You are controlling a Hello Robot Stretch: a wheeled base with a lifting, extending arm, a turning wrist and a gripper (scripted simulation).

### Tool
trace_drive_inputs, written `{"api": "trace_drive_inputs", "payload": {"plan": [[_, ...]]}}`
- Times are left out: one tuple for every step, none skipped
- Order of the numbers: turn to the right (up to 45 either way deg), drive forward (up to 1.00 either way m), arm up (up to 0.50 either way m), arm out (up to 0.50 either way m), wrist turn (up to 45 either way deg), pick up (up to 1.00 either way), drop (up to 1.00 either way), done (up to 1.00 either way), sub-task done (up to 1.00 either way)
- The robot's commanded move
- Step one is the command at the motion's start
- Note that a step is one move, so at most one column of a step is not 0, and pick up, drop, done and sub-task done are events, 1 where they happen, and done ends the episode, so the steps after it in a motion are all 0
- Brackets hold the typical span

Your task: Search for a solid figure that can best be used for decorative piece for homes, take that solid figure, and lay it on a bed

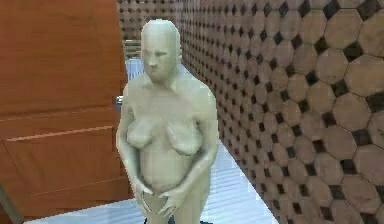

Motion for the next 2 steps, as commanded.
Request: {"api": "trace_drive_inputs", "payload": {"plan": [[0.0,1.0,0.0,0.0,0.0,0.0,0.0,0.0,0.0],[3.0,0.0,0.0,0.0,0.0,0.0,0.0,0.0,0.0]]}}
